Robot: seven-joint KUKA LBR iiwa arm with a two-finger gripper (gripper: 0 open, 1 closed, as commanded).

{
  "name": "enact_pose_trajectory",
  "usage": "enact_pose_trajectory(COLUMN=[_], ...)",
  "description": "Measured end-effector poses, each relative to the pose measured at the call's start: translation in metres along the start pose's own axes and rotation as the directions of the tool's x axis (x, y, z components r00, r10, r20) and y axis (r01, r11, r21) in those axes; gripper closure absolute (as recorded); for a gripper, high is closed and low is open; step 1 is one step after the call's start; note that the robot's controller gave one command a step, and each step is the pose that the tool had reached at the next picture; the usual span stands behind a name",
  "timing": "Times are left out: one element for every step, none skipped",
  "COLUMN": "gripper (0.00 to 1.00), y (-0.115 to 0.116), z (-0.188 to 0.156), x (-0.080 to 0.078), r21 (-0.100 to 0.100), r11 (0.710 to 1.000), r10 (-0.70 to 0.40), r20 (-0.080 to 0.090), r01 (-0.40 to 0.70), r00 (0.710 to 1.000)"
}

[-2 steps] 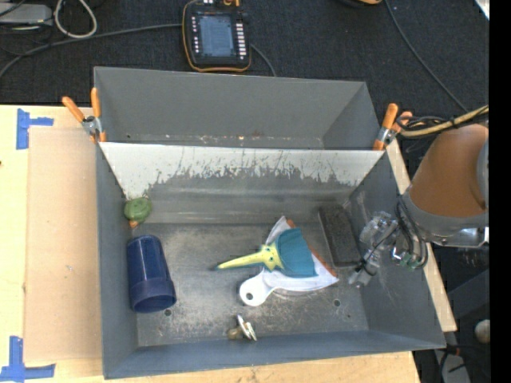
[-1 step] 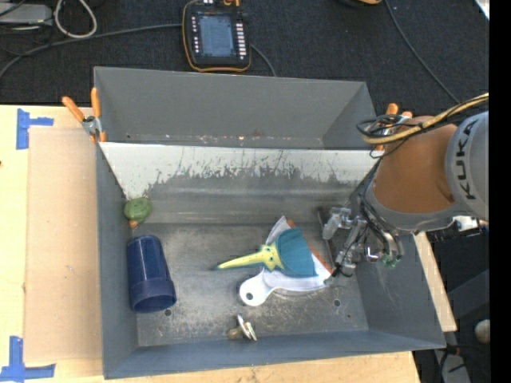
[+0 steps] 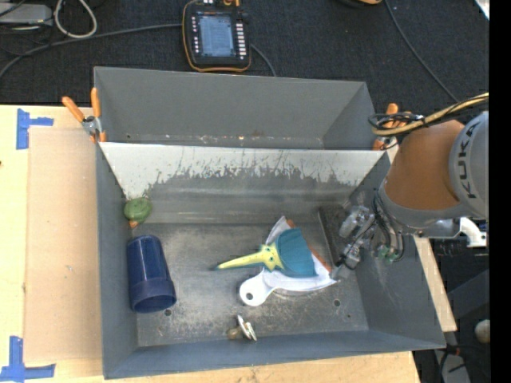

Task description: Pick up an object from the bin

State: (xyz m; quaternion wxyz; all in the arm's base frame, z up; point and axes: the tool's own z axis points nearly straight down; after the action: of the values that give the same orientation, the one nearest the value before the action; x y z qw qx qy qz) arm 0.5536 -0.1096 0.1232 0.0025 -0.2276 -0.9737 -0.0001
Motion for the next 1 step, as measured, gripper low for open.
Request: enact_pose_trajectory(gripper=[0.0], y=[0.0696], z=[0.0365], x=[0.0349], r21=[-0.001], r11=[0.952], r10=[-0.306], r20=[0.003], r01=[0.306], r00=[0.952])
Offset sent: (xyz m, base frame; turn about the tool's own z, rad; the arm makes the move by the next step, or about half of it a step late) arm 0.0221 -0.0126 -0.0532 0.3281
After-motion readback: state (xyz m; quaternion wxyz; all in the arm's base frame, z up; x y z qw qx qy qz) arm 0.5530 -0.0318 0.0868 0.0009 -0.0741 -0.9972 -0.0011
